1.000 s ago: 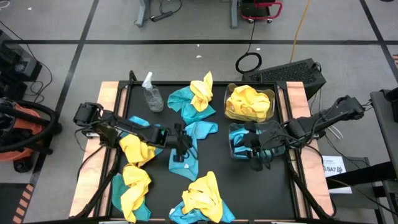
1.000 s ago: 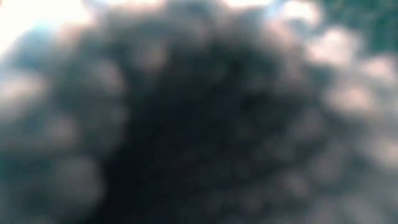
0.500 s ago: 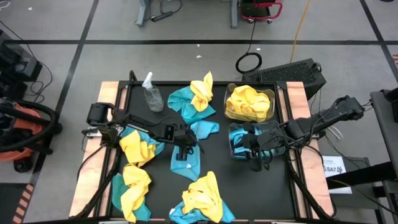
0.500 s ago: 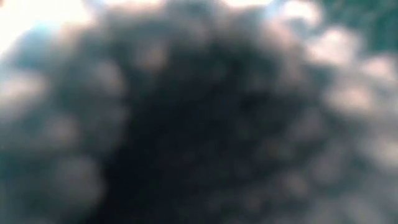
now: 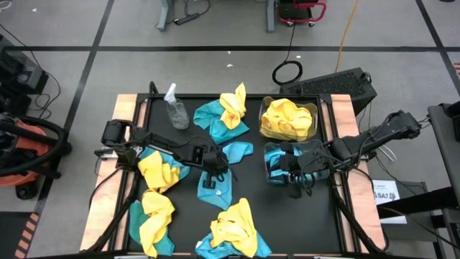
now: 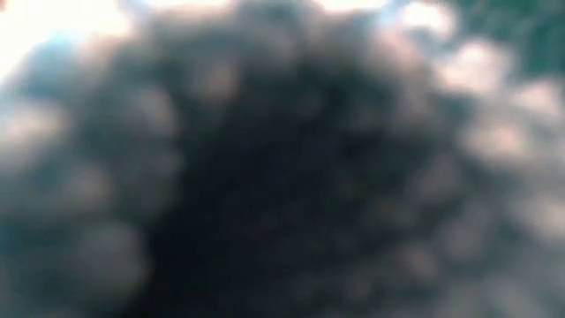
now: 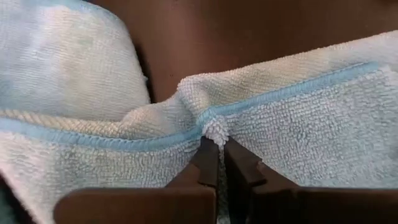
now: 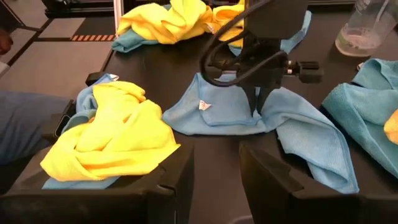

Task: Sort microfiber towel by color & place in baskets
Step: Put the blue microfiber towel into the bottom transparent bin

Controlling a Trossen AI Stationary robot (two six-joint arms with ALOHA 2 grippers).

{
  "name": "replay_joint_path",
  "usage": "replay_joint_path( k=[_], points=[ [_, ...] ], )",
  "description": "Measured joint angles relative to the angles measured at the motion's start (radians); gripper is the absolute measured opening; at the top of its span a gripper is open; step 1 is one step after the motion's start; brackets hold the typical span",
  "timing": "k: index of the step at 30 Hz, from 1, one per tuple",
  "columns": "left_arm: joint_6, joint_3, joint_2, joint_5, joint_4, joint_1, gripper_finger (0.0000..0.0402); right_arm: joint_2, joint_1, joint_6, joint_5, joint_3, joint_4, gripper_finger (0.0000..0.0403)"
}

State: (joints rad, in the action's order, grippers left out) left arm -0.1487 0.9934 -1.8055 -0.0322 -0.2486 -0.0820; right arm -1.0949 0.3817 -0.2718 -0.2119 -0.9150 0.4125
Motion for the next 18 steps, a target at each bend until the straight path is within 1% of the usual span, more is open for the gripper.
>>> replay_joint_path(
  k=[5, 8, 11, 15, 18],
  points=[
    [-0.037, 0.063, 0.089, -0.074, -0.032, -0.023, 0.0005, -0.033, 0.0, 0.049, 0.0, 0.0, -0.059, 0.012],
    [-0.052, 0.077, 0.144, -0.102, -0.045, -0.038, 0.0005, -0.07, 0.0, 0.12, -0.041, 0.0, -0.11, 0.0136],
    [-0.068, 0.103, 0.197, -0.129, -0.026, -0.05, 0.0005, -0.11, 0.0, 0.178, -0.088, 0.001, -0.169, 0.0177],
    [-0.083, 0.121, 0.232, -0.145, -0.024, -0.065, 0.0005, -0.167, -0.001, 0.226, -0.191, 0.001, -0.296, 0.025],
    [-0.104, 0.143, 0.244, -0.172, -0.025, -0.08, 0.0005, -0.208, -0.009, 0.272, -0.207, 0.001, -0.372, 0.0298]
  ],
)
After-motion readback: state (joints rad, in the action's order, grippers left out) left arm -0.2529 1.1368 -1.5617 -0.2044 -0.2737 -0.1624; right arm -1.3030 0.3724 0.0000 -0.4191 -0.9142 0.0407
